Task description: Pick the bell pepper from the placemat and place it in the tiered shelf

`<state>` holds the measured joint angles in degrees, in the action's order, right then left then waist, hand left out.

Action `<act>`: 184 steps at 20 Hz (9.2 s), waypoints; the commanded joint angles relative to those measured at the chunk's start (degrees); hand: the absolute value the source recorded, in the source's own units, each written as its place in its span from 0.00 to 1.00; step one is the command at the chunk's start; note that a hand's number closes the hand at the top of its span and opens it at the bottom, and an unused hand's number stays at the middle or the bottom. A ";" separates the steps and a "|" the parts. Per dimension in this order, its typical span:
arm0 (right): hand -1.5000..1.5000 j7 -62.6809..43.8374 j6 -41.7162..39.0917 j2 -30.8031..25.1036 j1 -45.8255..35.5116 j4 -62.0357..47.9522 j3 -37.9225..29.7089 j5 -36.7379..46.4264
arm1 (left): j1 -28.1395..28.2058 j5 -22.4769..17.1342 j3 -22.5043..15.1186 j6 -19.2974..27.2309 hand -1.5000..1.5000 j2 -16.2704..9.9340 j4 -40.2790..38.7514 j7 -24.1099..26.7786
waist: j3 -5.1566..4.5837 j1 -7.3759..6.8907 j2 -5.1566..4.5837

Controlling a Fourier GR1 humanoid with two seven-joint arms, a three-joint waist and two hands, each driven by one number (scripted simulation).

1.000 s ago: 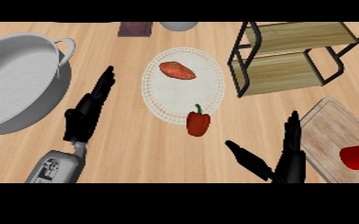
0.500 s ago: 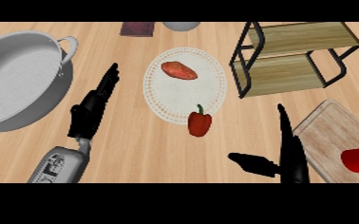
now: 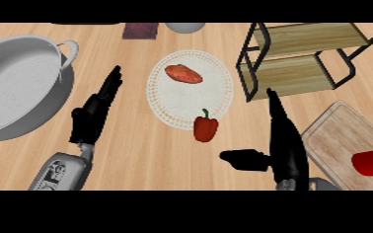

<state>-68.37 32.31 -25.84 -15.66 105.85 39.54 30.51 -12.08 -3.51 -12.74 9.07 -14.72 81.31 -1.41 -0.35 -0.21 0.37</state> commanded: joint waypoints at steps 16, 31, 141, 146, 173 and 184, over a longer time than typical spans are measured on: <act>0.00 -16.85 -14.80 25.55 -4.51 -4.98 -4.23 23.01 | 4.02 1.70 0.64 -0.60 0.50 1.05 0.83 2.53 | 0.22 0.41 -0.05; 0.00 -12.32 -14.14 25.80 -5.24 -15.65 -7.30 20.57 | 1.79 3.37 1.30 -0.75 0.50 2.16 1.56 -0.05 | 0.33 -0.22 -0.35; 1.00 22.69 -44.35 2.05 -33.36 1.86 -43.66 20.69 | 4.65 7.68 9.77 -10.07 0.50 5.85 3.34 0.06 | 0.33 -0.27 -0.41; 1.00 24.99 -40.53 2.33 -34.03 -3.30 -43.22 24.45 | 3.71 10.04 7.43 -7.73 0.50 9.11 4.39 -2.12 | 0.33 -0.17 -0.35; 0.00 46.36 -11.58 -0.73 -34.35 -38.42 -56.21 21.17 | 3.35 10.79 10.01 -8.81 0.50 8.99 -0.06 2.37 | 0.31 -0.28 -0.68; 0.00 45.99 -11.54 1.79 -30.29 -30.88 -59.48 11.66 | 0.27 12.03 10.19 -8.57 0.50 9.33 0.99 -1.65 | 0.36 0.03 -0.39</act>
<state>-24.66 18.92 -24.68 -46.31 74.97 -17.68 46.43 -11.33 7.59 -2.61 0.23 -5.07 82.47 -2.80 0.00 -0.07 0.02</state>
